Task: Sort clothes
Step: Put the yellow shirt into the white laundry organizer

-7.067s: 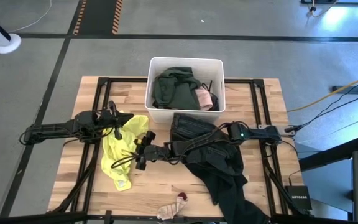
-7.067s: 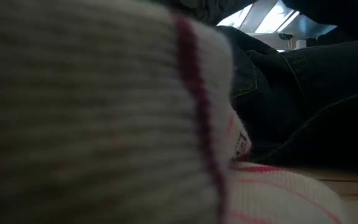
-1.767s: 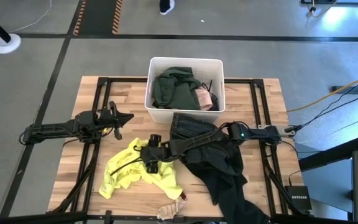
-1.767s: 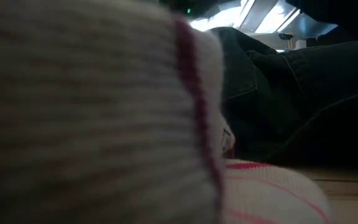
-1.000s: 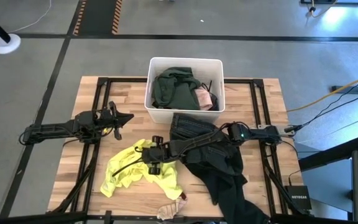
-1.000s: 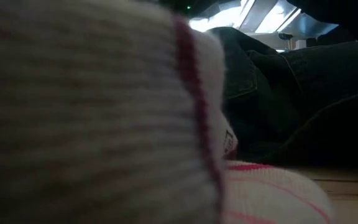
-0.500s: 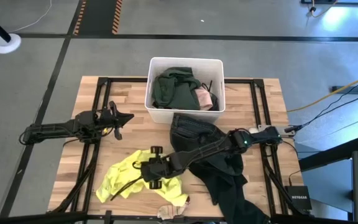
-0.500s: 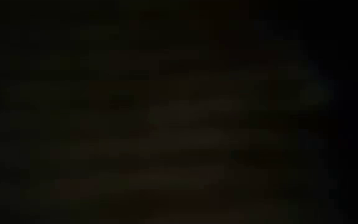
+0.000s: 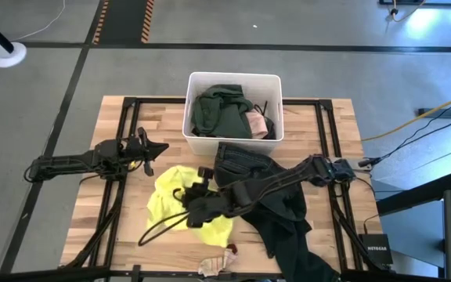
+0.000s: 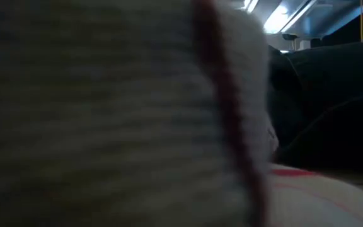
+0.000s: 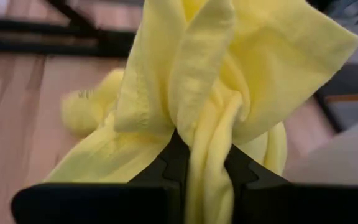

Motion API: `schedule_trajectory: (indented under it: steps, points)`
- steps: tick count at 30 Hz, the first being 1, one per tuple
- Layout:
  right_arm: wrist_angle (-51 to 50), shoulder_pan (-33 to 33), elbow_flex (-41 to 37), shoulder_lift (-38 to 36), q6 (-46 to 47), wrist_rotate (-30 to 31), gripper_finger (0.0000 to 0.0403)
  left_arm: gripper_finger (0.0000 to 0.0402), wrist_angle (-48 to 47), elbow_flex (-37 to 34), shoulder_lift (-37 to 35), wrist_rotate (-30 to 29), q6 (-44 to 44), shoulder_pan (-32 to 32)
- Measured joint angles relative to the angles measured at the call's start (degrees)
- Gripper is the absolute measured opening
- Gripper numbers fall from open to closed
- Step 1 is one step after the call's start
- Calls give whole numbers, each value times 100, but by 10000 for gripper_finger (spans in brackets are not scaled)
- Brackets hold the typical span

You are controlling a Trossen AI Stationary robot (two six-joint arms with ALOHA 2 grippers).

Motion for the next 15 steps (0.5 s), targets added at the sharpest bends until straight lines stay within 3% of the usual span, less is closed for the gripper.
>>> schedule_trajectory:
  steps: [15]
  points:
    - [462, -58, 13, -1482, -1026, 2214, 51, 13, 0, 0, 18, 0, 0, 1]
